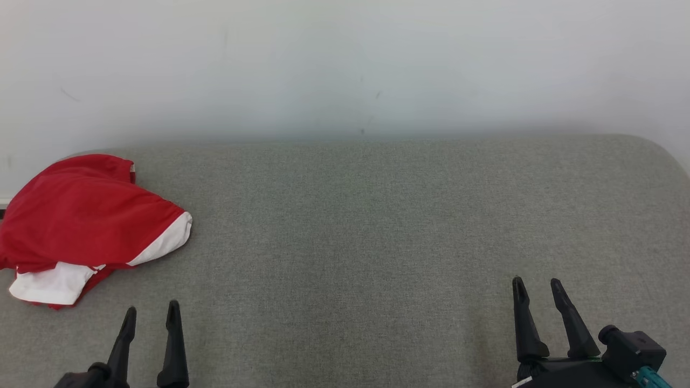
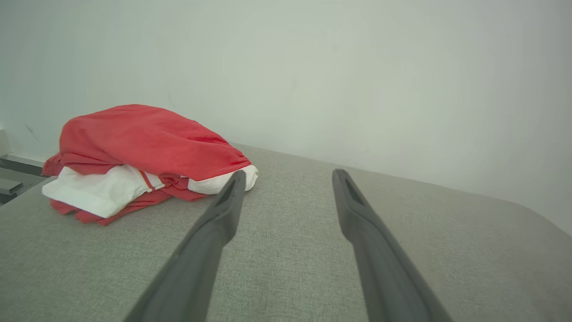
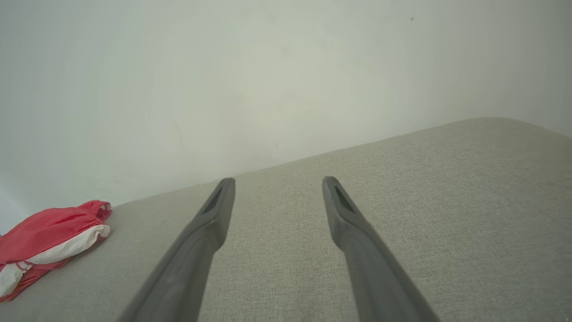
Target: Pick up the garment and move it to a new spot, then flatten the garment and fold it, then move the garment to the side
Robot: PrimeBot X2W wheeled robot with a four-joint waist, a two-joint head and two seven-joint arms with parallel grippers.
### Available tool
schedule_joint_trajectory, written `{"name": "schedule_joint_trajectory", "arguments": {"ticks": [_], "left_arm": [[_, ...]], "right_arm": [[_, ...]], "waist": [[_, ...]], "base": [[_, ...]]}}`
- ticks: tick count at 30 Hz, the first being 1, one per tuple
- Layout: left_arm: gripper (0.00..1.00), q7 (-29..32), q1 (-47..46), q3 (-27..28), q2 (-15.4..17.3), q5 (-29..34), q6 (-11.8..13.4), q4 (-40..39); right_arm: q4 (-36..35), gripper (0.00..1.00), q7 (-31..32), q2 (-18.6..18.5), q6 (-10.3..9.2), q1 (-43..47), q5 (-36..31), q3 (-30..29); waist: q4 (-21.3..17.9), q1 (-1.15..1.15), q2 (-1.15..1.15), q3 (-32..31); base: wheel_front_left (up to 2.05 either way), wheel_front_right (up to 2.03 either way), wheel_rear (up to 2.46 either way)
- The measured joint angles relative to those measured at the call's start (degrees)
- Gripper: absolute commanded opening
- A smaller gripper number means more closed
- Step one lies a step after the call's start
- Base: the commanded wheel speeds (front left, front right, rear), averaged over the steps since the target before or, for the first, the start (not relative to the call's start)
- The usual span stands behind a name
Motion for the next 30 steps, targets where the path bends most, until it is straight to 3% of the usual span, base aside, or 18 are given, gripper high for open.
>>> {"name": "schedule_joint_trajectory", "arguments": {"ticks": [30], "left_arm": [[1.0,-3.36,1.38,1.09,0.85,9.51,-0.59,-0.07]], "right_arm": [[0.33,1.0,-3.36,-0.04,0.0,0.59,-11.49,-0.41]], "waist": [[-0.06,0.0,0.0,0.01]], "base": [[0.0,0.0,0.0]]}}
